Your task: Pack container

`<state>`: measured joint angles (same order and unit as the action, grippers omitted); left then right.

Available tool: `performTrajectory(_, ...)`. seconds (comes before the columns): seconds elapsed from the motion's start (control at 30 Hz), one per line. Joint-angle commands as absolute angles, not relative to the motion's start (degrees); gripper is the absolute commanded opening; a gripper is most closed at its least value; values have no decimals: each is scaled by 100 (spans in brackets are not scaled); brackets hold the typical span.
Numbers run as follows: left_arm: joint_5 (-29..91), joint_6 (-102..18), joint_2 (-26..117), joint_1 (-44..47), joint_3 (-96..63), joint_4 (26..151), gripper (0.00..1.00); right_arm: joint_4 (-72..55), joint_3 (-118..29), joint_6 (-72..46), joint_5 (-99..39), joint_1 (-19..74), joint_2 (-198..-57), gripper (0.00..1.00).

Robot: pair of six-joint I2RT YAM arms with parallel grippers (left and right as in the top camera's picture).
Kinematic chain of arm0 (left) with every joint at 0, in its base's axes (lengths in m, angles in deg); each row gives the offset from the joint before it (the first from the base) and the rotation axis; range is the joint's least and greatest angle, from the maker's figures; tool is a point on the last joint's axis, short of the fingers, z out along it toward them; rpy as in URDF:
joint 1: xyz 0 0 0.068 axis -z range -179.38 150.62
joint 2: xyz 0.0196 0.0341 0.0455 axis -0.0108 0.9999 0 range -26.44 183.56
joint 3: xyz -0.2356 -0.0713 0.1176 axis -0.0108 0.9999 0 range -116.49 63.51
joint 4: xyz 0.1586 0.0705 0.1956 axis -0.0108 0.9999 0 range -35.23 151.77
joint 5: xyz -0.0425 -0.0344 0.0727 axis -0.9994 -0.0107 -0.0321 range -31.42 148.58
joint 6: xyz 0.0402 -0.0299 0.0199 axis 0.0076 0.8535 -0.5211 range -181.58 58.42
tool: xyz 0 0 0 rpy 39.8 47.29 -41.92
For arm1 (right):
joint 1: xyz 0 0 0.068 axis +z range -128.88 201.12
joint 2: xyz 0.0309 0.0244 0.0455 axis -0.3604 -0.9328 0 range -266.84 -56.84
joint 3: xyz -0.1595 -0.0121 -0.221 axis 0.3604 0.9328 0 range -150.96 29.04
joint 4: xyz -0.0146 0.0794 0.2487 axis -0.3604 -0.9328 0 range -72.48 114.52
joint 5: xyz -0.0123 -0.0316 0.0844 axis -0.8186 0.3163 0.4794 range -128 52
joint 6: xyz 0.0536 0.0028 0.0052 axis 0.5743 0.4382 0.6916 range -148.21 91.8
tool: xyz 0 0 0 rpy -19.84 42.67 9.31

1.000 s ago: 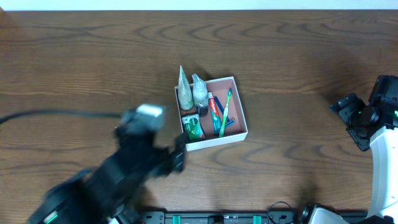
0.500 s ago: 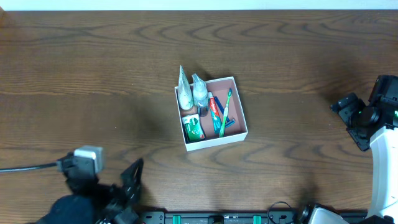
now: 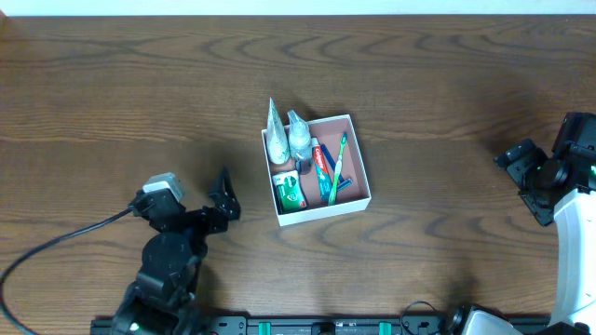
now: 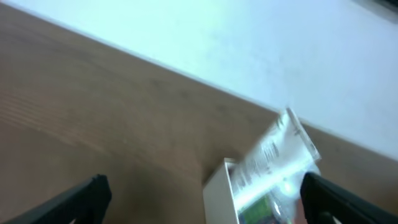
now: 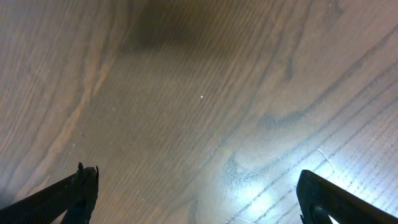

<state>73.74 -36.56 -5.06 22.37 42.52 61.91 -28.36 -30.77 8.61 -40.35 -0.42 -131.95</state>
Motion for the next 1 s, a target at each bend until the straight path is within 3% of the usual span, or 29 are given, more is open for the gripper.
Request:
performTrajectory(0.0, 6204, -4183, -729, 1588, 4940, 5393, 98, -2843, -3123, 794, -4074, -66, -13201, 99)
performTrajectory(0.17, 5621, -4275, -1102, 880, 5832, 4401, 98, -2843, -3123, 794, -4074, -66, -13201, 99)
performTrajectory(0.33, 5597, -4303, -1524, 598, 6322, 4283, 98, -2843, -3123, 794, -4074, -66, -13201, 99)
performTrajectory(0.63, 5599, -4692, -1998, 380, 6328, 5810, 98, -2843, -3123, 794, -4074, -66, -13201, 99)
performTrajectory(0.97, 5557, -4692, -2457, 380, 6328, 5861, 98, -2843, -3123, 794, -4074, -66, -13201, 99)
